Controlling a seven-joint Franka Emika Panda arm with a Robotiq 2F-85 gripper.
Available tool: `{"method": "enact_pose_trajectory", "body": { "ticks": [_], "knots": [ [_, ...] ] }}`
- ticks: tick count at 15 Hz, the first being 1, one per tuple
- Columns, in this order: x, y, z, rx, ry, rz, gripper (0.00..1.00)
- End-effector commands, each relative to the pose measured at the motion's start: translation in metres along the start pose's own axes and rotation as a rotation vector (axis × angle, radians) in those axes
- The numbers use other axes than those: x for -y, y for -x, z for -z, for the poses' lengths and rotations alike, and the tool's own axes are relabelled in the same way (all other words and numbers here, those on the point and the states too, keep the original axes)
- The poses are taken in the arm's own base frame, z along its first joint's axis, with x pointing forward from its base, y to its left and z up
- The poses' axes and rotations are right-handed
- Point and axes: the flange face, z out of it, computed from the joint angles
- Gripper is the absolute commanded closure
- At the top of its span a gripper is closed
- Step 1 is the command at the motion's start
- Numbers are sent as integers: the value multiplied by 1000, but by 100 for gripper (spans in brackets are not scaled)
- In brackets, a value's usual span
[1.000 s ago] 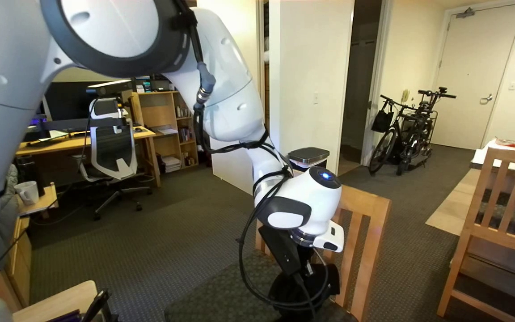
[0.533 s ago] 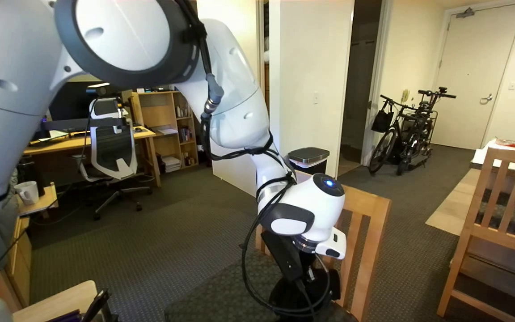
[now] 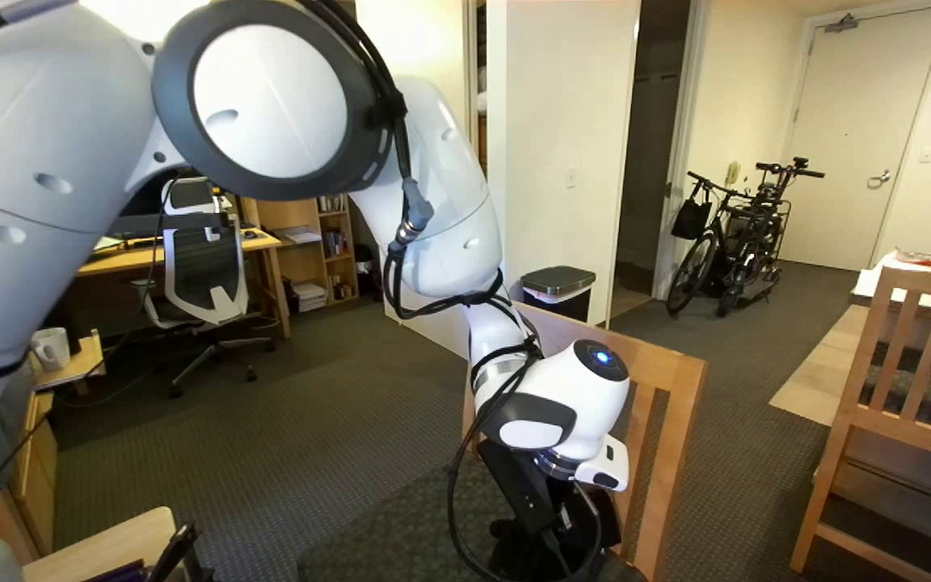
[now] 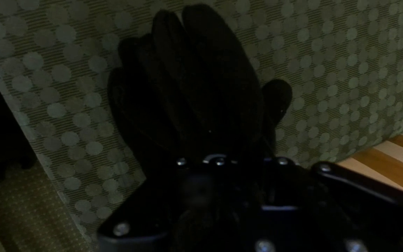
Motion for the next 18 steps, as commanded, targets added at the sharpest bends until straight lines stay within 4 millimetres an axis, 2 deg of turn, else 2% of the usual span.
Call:
{"method": "enact_pose_trajectory", "body": {
  "ticks": [1, 5, 6, 18],
  "knots": [
    [-2, -4, 1, -9, 19, 30, 96],
    [1, -6, 3, -13, 27, 55, 96],
    [2, -5, 1, 3, 21, 45, 92],
    [4, -6, 1, 3, 22, 52, 92]
  ]
}}
